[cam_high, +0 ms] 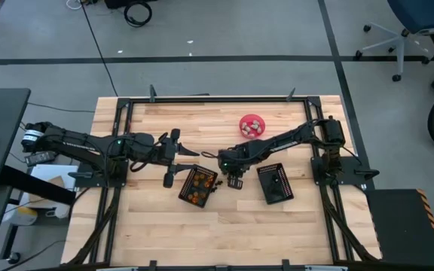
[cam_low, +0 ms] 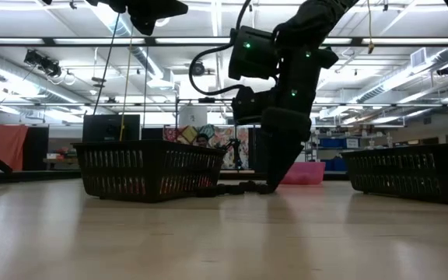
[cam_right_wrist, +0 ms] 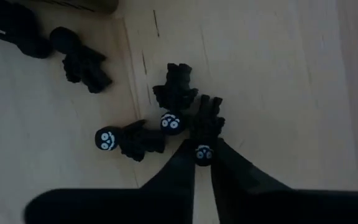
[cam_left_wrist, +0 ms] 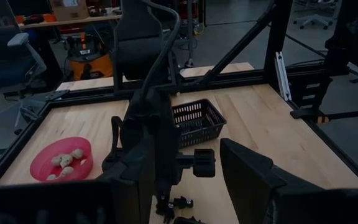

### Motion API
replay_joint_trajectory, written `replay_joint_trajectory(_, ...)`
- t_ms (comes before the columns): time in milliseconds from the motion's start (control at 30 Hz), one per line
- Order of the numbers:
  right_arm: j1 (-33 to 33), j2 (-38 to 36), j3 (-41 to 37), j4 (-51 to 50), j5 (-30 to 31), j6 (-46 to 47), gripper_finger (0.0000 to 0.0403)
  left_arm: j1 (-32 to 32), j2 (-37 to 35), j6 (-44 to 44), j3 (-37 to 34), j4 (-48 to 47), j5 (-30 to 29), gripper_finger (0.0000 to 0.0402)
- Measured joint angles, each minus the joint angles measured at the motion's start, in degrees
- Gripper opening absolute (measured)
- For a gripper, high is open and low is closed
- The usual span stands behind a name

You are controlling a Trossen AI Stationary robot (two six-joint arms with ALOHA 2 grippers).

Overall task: Sort Halloween decoration
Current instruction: Put the black skeleton toy into the right black bin

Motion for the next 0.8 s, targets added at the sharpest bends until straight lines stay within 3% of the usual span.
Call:
replay_joint_trajectory(433,-1.0,-5.0,-0.2,-3.6,-0.5,1.2,0.003,0.0,0.0,0.1,0.0,-0.2,0.0,0.0155)
replay_joint_trajectory(800,1.8,-17.6,-0.2,-22.0,-6.5,8.0,0.0031,0.0,0.0,0.1,0.0,-0.3,0.0,0.0155)
